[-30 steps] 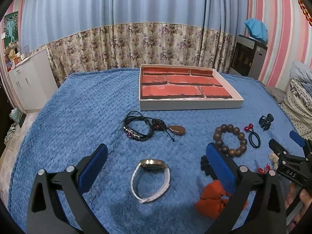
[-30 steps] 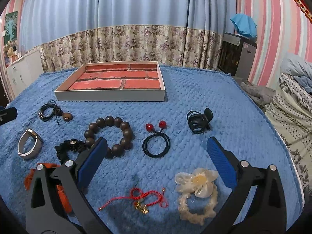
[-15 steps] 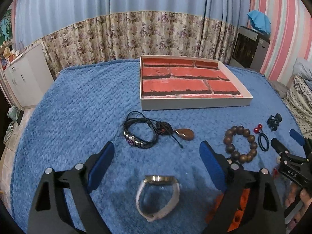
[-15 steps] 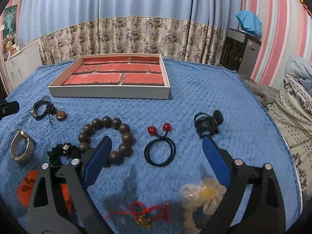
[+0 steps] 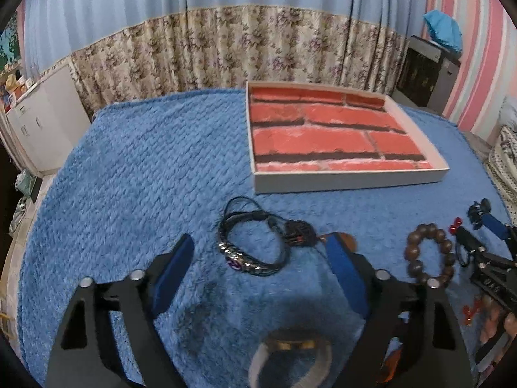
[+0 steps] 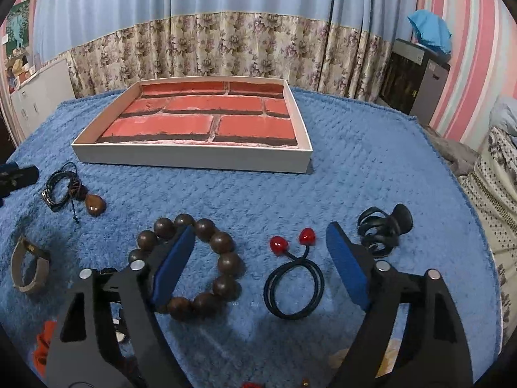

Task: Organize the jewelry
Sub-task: 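Move left tool to black leather bracelet while right tool approaches wooden bead bracelet, then close left tool on leather bracelet while right tool grasps bead bracelet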

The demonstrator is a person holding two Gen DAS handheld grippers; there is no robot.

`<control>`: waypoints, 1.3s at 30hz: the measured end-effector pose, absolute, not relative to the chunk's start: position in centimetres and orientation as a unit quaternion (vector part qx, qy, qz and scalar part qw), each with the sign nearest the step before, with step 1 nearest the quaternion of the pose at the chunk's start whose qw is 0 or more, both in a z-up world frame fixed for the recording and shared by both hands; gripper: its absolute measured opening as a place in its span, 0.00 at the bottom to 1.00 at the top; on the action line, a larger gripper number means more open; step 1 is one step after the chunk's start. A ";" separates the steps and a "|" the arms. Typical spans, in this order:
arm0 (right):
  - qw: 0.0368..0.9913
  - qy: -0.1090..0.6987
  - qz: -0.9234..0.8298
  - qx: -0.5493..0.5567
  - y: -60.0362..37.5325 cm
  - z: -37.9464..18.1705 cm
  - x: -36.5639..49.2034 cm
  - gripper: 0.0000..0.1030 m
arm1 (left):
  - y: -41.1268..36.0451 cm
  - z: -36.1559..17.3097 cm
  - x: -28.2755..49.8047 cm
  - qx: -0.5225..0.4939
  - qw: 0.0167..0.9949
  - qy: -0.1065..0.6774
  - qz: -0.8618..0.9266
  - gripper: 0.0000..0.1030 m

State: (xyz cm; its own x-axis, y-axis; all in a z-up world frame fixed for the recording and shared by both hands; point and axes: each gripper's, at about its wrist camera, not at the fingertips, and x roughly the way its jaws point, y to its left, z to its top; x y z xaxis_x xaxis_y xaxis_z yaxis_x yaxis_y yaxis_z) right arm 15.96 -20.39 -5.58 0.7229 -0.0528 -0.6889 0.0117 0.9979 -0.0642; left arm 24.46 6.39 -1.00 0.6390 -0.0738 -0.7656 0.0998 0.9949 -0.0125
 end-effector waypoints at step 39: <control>0.908 0.417 0.021 -0.011 -19.4 -9.7 18.3 0.40 | 9.1 -6.4 29.0 0.014 0.902 0.431 -0.014 0.27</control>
